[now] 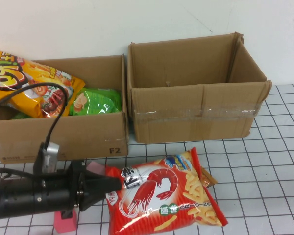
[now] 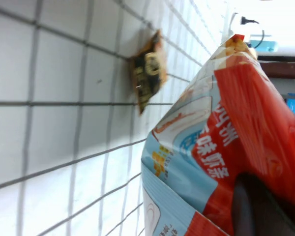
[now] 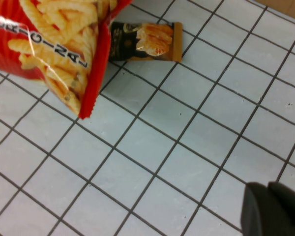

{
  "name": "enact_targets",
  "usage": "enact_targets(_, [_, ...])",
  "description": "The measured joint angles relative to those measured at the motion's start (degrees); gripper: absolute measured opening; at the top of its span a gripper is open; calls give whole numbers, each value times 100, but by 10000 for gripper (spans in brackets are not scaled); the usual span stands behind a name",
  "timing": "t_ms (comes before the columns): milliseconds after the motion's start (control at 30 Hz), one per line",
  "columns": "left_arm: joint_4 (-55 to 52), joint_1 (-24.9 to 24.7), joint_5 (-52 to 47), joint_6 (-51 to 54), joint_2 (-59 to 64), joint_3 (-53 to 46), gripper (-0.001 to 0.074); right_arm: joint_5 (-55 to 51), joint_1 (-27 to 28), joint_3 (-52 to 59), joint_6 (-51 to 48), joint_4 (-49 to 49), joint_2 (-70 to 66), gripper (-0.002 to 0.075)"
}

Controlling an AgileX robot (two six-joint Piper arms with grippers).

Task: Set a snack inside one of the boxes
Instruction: Pick up the potato chip, then place the potato chip in the potato chip box

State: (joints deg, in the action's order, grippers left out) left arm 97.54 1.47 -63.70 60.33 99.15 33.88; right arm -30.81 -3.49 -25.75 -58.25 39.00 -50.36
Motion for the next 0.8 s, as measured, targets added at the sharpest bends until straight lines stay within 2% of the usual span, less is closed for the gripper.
enact_targets(167, [-39, 0, -11, -59, -653, 0, 29, 0, 0, 0, -18, 10, 0, -1])
enact_targets(333, [-132, 11, -39, -610, -1552, 249, 29, -40, 0, 0, -27, 10, 0, -1])
enact_targets(533, [-168, 43, 43, -1362, -2261, 1142, 29, -90, 0, 0, -27, 23, 0, -1])
enact_targets(800, [-212, 56, 706, -1825, -2344, 2555, 29, -90, 0, 0, -27, 85, 0, -1])
